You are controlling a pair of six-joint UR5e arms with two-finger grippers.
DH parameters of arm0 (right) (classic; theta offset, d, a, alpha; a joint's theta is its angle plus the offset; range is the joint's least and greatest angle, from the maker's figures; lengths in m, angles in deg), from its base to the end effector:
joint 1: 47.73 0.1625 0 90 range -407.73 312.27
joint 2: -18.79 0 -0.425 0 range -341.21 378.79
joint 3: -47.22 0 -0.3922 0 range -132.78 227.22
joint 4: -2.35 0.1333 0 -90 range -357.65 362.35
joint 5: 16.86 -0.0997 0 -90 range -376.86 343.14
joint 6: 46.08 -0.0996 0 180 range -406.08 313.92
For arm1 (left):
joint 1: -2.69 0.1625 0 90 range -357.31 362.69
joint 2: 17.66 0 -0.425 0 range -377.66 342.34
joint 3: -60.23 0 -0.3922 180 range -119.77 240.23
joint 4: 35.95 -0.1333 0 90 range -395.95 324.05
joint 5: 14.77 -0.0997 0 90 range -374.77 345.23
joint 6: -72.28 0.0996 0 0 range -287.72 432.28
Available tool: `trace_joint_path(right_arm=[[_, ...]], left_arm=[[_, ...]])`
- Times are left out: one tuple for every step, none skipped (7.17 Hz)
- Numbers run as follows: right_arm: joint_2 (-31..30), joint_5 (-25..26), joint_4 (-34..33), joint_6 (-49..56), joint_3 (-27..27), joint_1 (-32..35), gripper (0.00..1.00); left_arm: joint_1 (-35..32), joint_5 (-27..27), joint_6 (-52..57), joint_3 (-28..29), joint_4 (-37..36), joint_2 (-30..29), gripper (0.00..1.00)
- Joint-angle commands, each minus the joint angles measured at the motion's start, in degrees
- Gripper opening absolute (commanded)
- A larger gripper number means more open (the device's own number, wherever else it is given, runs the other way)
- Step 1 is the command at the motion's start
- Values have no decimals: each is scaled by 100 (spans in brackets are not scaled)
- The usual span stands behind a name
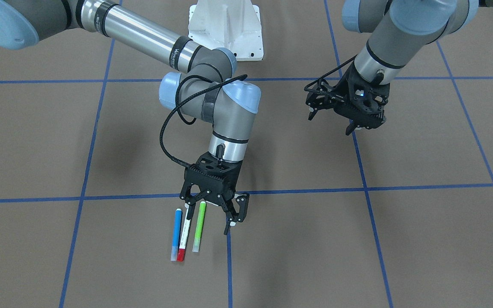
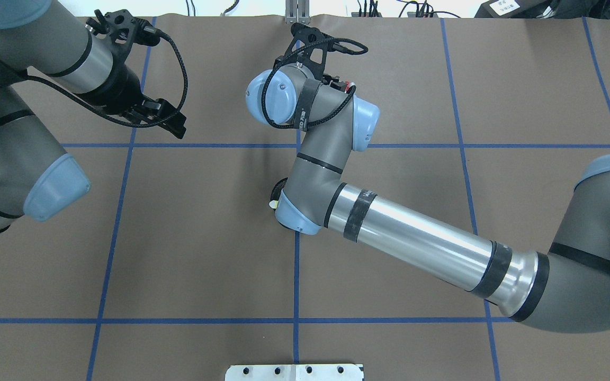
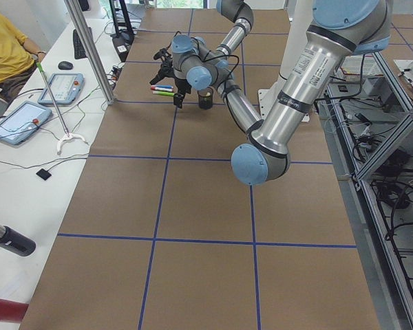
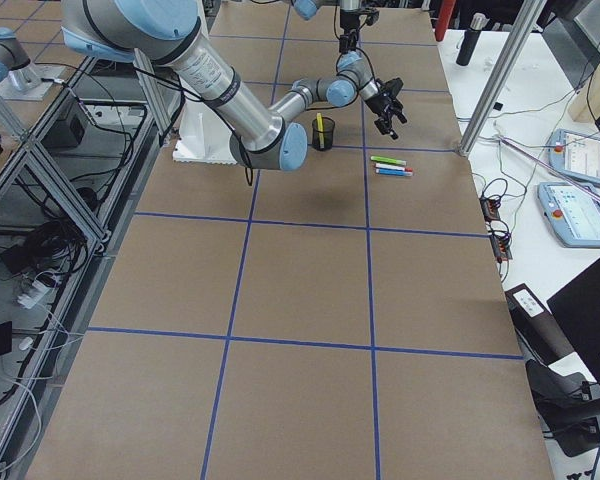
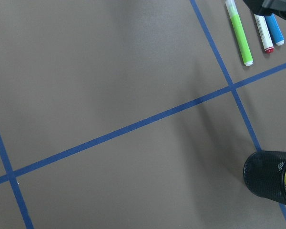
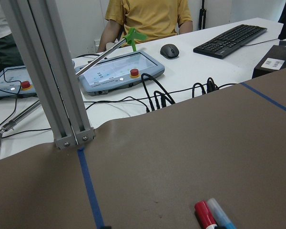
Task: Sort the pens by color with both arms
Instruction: 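Lay the green marker beside the red-capped marker and open right gripper, then withdraw the right gripper while the left gripper moves over the cup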
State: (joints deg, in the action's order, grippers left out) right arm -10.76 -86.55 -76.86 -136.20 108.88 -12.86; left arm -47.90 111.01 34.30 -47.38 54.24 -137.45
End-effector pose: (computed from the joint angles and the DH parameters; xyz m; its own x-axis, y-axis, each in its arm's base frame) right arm -0.5920 -0.6171 0.1642 0.5995 0.4201 0.6813 -0.7313 0.6335 0.2528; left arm 0.3252 -0.5140 0.2235 0.5415 0.3482 -0.7652 -0.1204 0.9329 0.3393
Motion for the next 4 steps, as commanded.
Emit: trace_joint_path(right_arm=[[-33,-2046,-24,842,213,693,99],[-216,-3032,-102,1316,440,1045,100],[-444,-3964,-477,2008,764,1379,100],[-672,-4478,-1212,2781,1220,1600,100]], left_arm=[[58,0,-865,-6,8,-87,99],[67,8,-930,-15,-36,-219,100],[250,95,-1027,37,-97,-342,100],[374,105,-1219,159,-63,-456,100]])
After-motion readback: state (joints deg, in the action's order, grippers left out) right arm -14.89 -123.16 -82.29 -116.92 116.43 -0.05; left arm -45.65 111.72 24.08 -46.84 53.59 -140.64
